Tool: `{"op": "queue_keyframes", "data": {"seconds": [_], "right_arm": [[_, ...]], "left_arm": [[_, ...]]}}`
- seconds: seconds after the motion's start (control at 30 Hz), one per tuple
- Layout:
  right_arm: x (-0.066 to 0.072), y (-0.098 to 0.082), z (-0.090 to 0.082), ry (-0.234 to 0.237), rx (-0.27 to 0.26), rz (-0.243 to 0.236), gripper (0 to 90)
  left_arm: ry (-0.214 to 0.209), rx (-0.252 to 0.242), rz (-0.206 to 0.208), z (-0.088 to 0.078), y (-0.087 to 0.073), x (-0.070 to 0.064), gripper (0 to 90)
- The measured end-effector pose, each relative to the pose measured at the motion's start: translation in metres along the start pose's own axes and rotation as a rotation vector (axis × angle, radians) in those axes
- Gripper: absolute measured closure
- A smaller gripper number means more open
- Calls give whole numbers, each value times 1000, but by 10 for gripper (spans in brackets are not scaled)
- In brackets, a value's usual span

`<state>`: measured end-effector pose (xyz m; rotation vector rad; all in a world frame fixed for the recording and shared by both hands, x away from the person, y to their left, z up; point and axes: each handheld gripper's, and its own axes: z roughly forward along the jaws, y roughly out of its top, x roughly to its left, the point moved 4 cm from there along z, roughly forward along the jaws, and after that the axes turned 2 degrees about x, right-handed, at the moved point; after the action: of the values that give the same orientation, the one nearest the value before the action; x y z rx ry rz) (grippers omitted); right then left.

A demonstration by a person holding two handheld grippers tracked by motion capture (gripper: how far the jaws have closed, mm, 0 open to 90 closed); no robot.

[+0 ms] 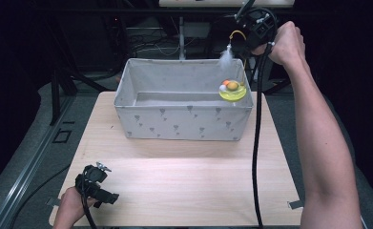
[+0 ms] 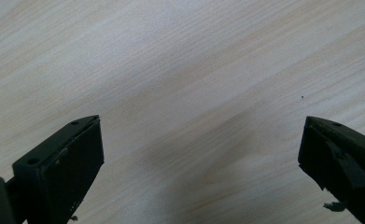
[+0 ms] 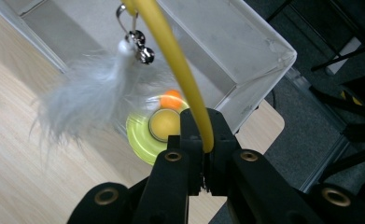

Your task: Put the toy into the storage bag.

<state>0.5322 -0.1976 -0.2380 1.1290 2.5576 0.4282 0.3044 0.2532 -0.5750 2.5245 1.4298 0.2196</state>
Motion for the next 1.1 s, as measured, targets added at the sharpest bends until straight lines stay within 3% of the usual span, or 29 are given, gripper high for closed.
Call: {"op": "queue_keyframes", "data": {"seconds": [0.67, 1.1], "right_arm": [[-4, -4, 42, 14, -3, 25, 883], [-7, -20, 73, 31, 12, 47, 883]], "left_arm": [[0, 0, 4, 0, 0, 0, 3], [1, -3, 5, -1, 0, 0, 3]]}}
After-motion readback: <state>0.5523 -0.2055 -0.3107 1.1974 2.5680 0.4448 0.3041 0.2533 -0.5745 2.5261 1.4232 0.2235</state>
